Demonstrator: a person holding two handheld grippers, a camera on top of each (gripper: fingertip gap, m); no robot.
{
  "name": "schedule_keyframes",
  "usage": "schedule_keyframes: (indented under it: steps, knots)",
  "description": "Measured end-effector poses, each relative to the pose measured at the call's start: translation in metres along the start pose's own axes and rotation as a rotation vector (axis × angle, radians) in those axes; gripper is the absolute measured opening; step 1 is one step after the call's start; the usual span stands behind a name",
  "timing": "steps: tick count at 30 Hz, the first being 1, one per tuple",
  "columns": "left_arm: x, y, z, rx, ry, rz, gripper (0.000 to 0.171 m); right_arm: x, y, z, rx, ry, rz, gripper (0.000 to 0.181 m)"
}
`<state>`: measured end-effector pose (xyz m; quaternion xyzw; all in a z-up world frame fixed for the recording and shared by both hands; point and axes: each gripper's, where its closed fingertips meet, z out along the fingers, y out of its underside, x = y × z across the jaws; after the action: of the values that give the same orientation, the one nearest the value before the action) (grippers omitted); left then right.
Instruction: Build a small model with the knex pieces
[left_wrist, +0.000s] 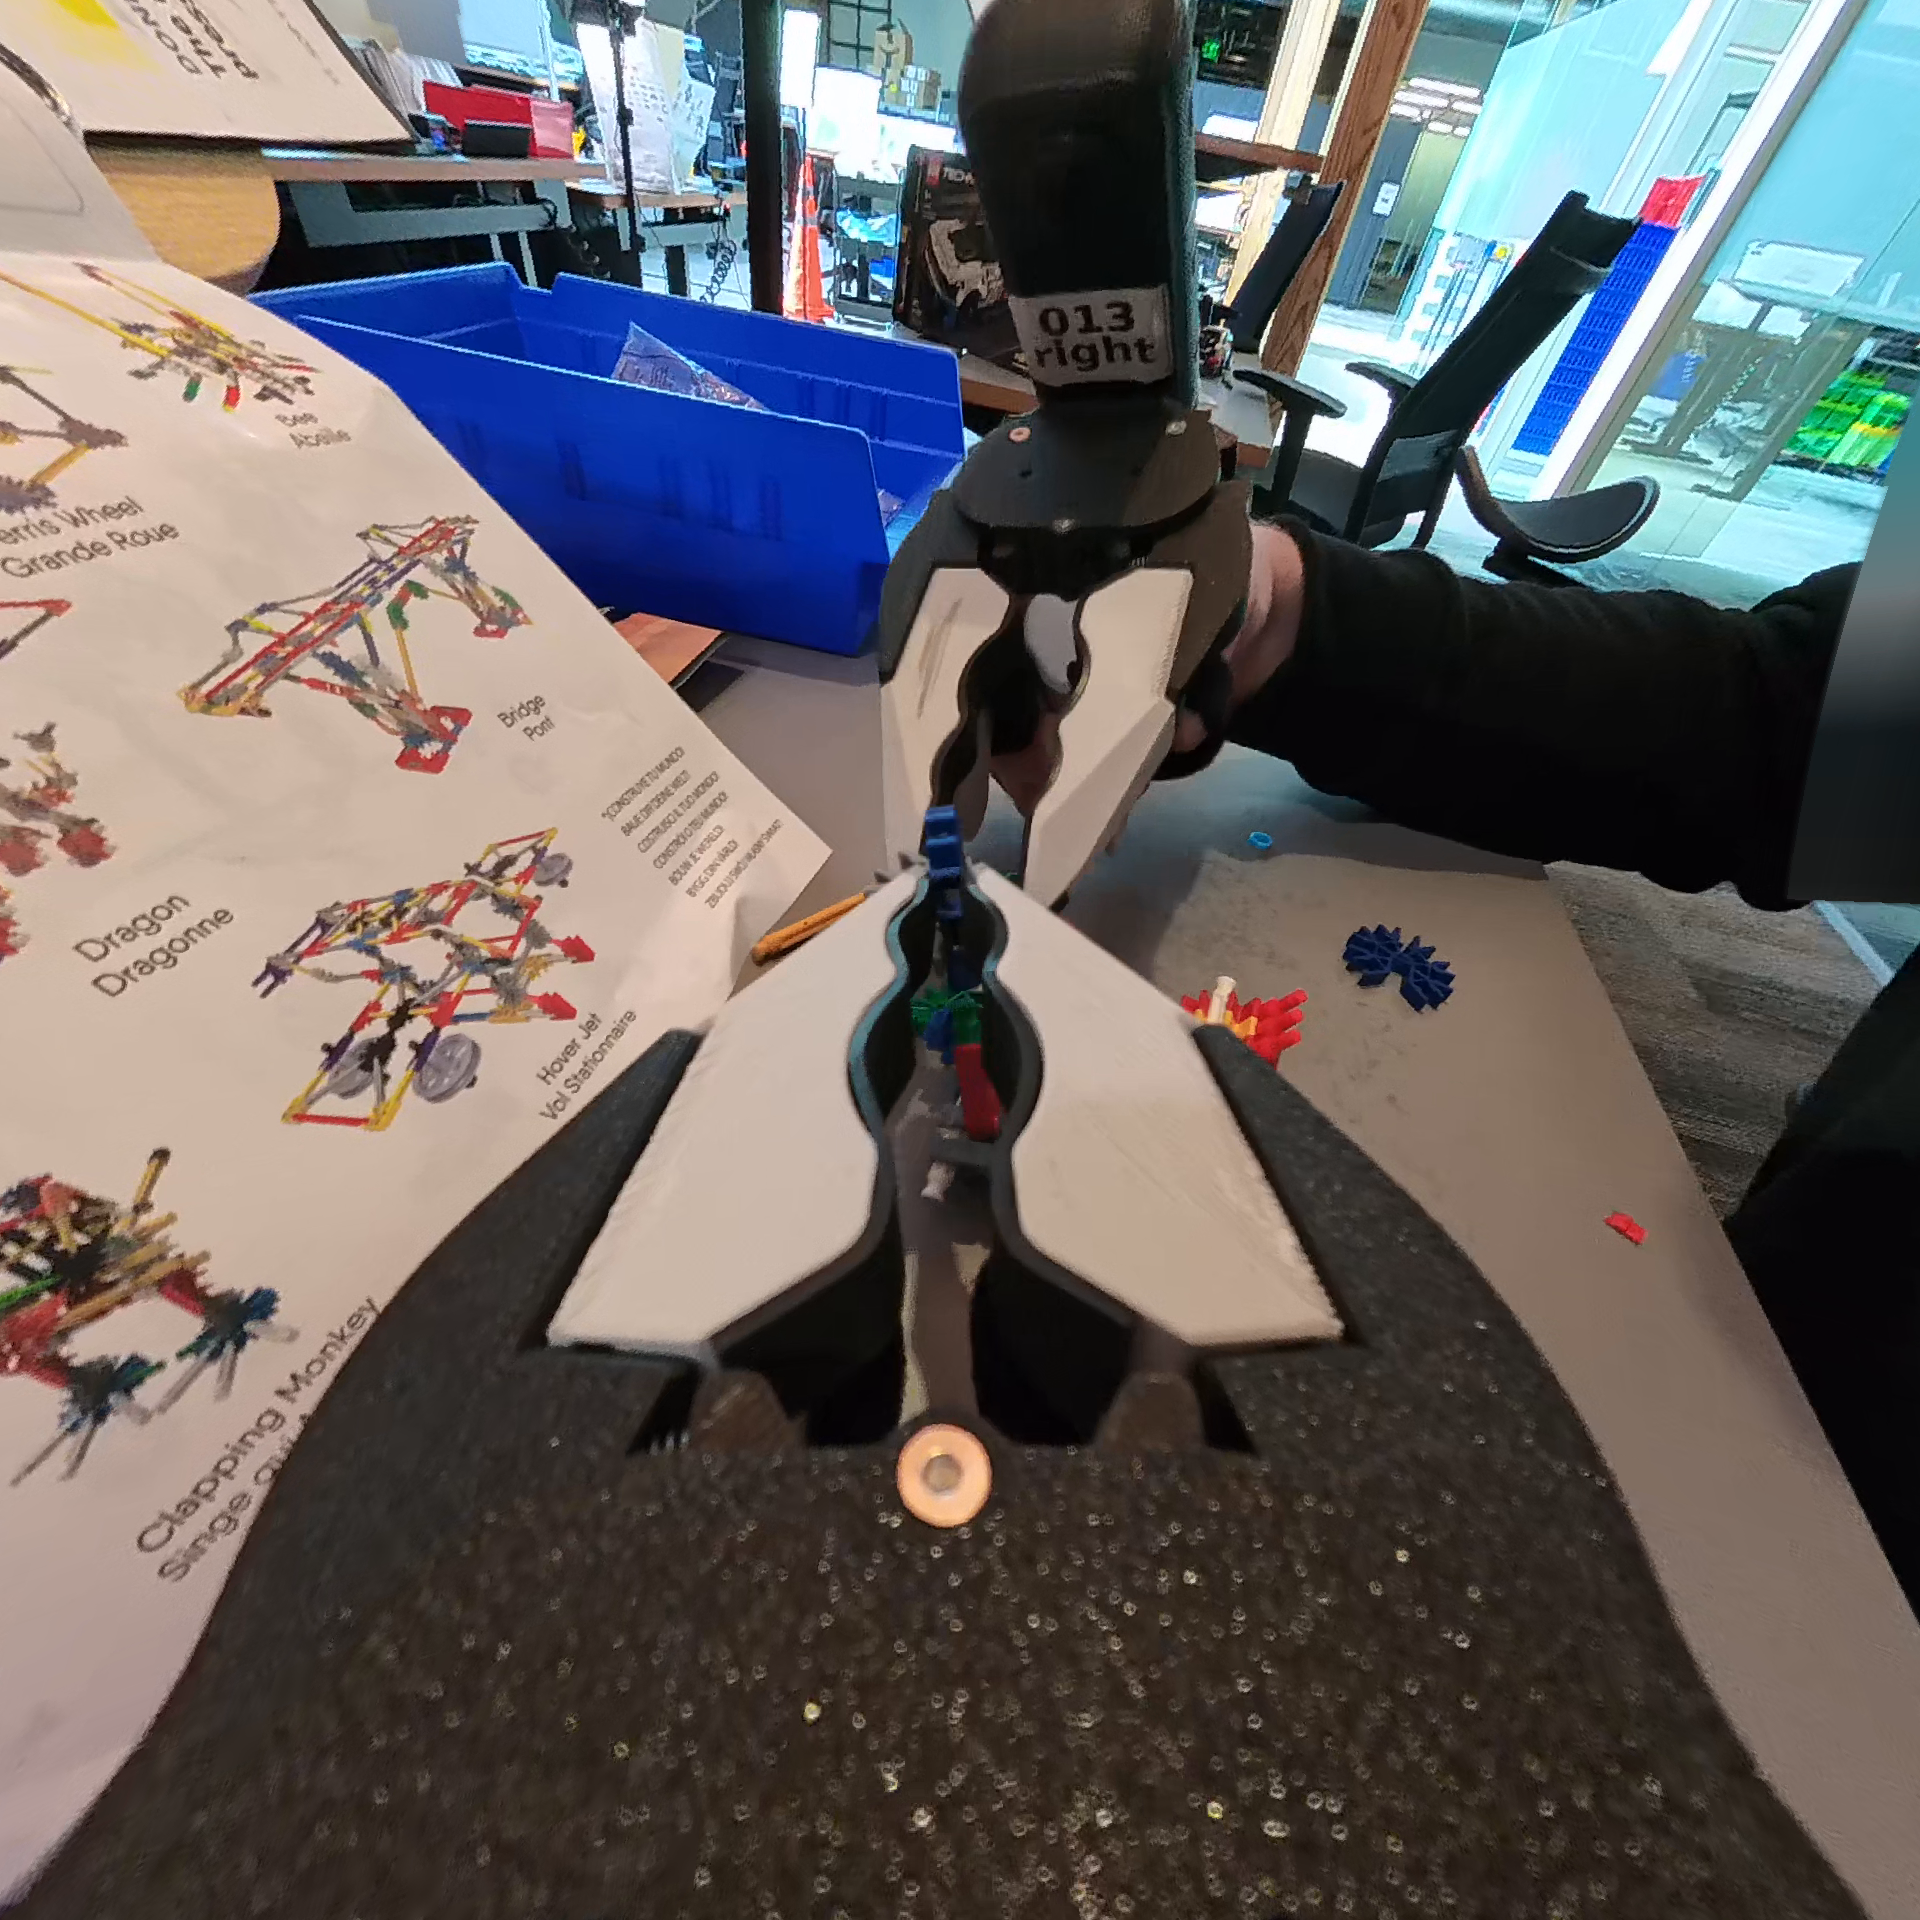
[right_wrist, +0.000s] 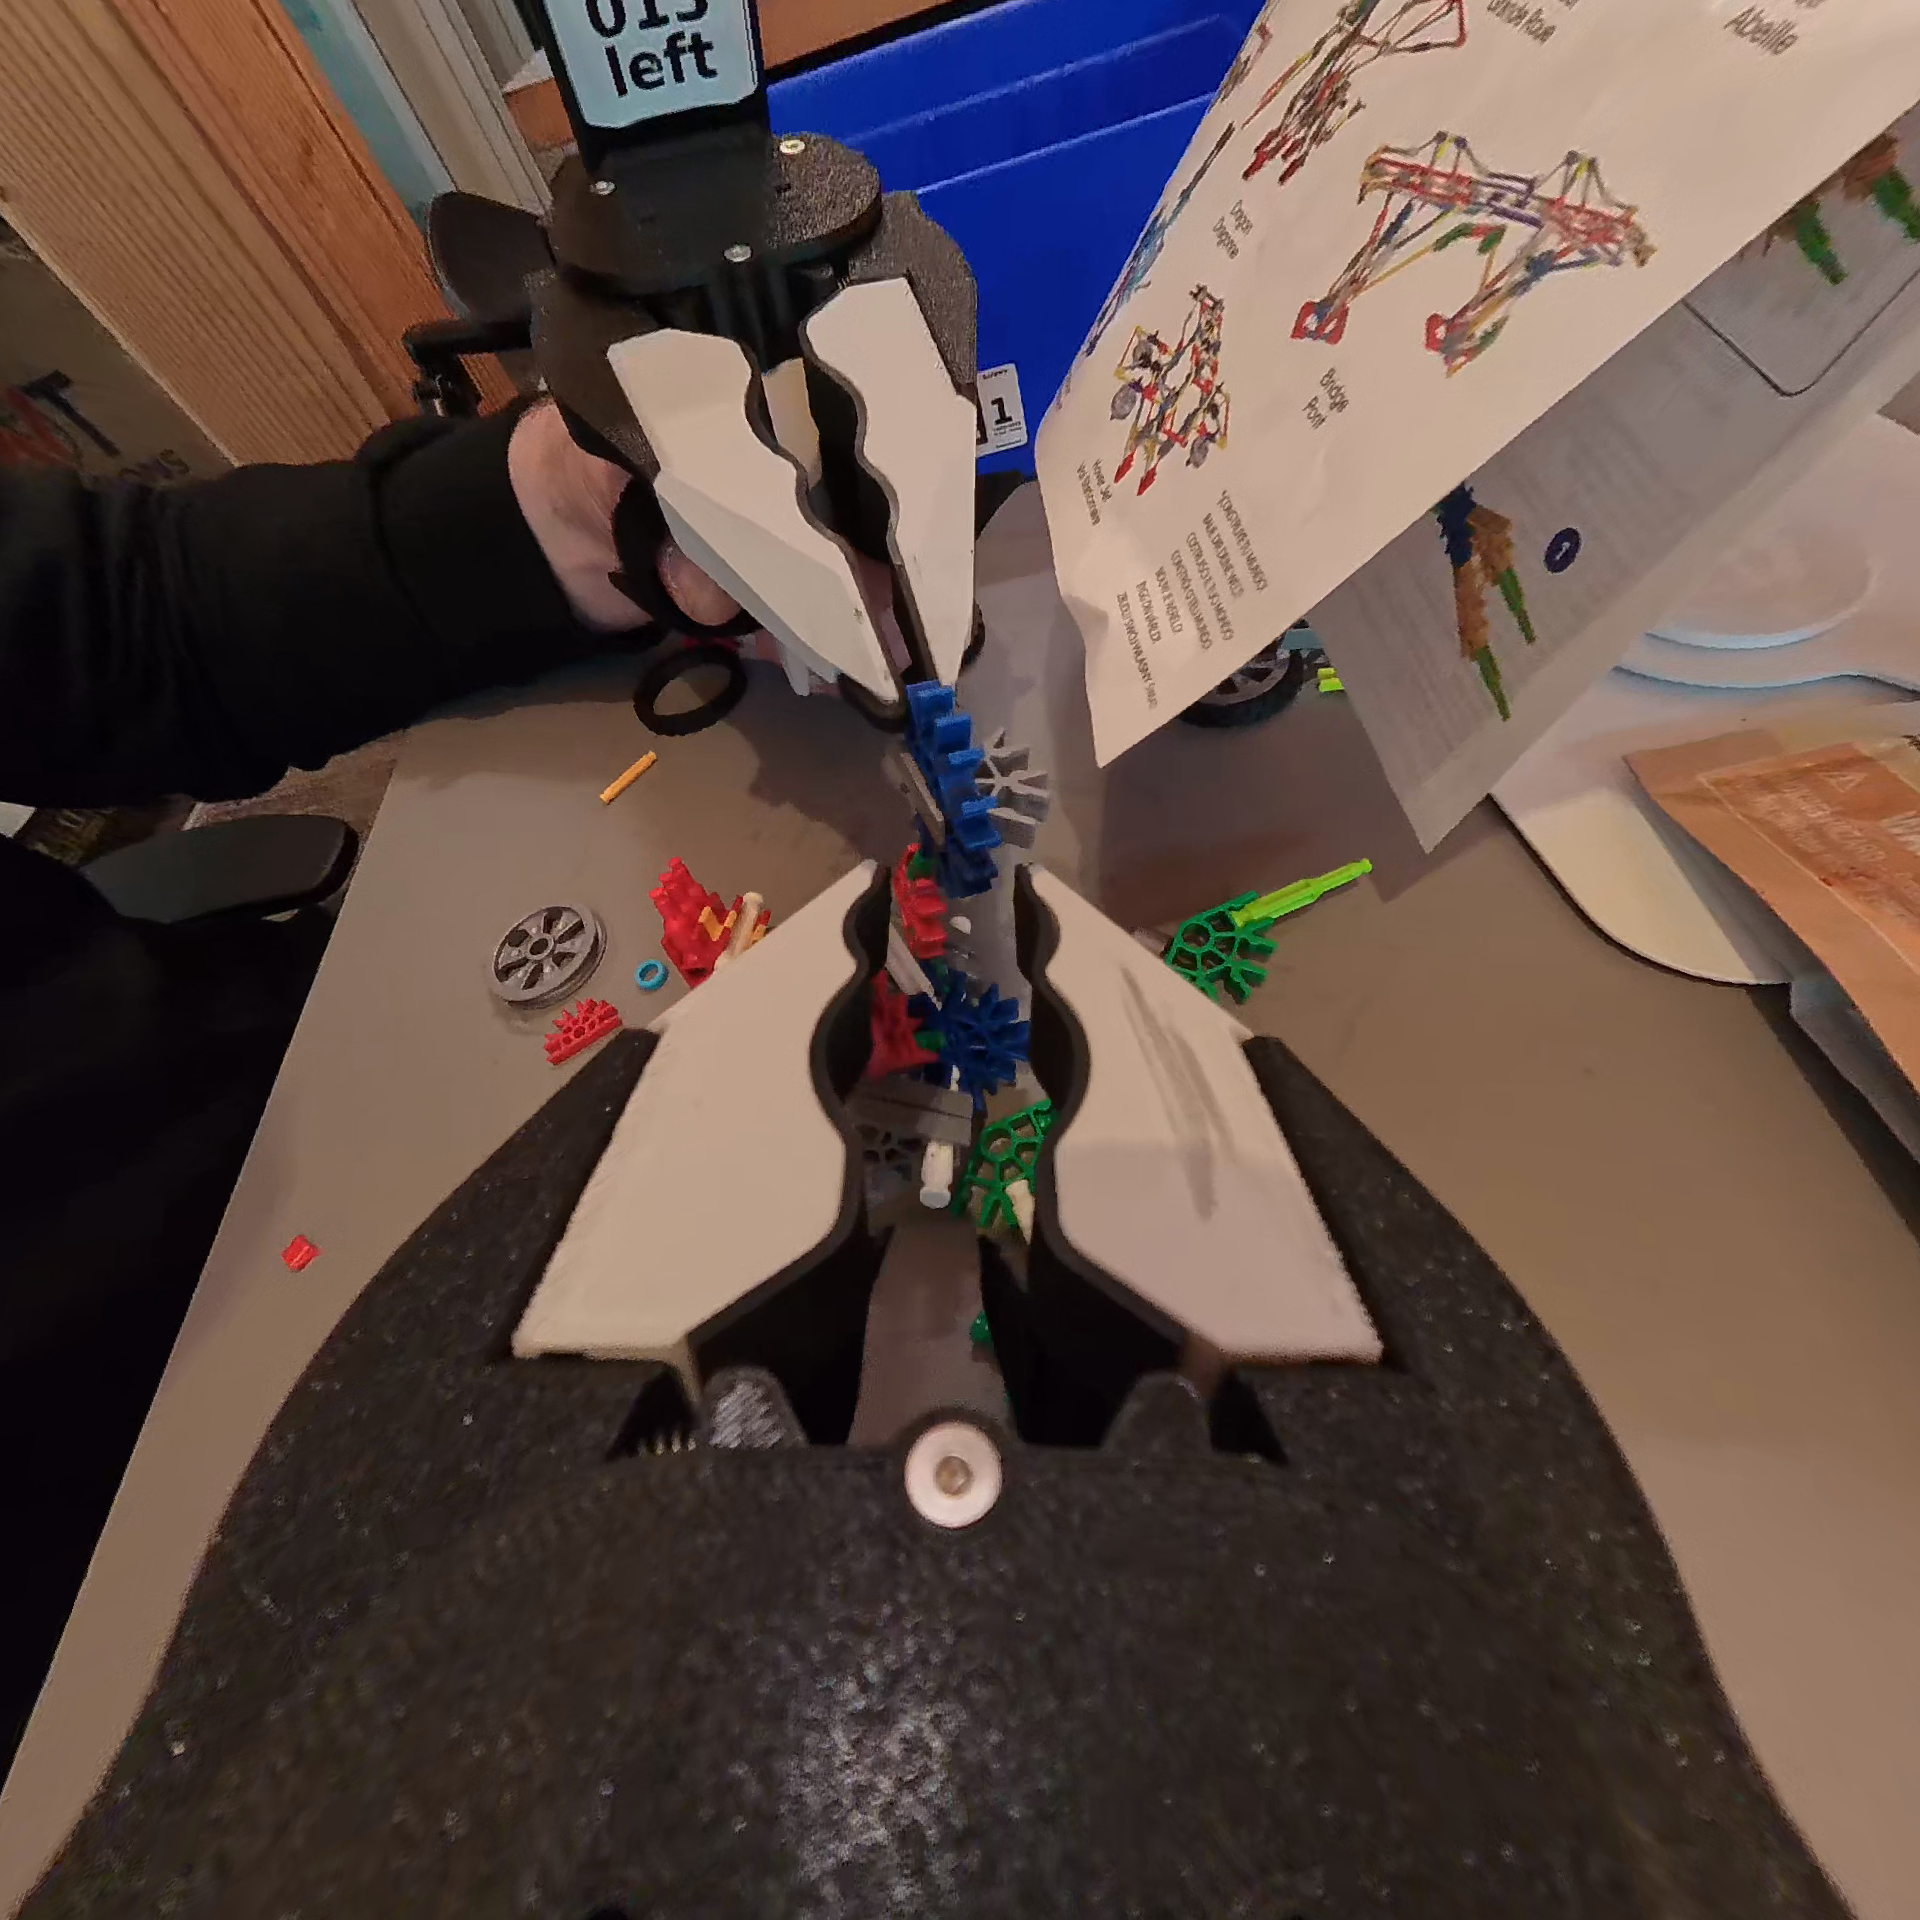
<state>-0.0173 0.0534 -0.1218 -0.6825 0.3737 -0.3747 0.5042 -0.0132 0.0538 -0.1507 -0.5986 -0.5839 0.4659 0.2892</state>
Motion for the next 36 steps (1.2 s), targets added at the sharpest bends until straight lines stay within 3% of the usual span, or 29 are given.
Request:
schedule_keyframes:
  steps: [6, 36]
  knots:
    - [-0.001, -0.001, -0.001, 0.010, -0.002, -0.004, 0.003, 0.000, -0.006, -0.001, 0.036, 0.001, -0.014, 0.010]
    - [0.006, 0.011, -0.001, -0.114, -0.001, 0.018, 0.006, -0.009, 0.000, 0.000, -0.004, -0.048, -0.034, 0.005]
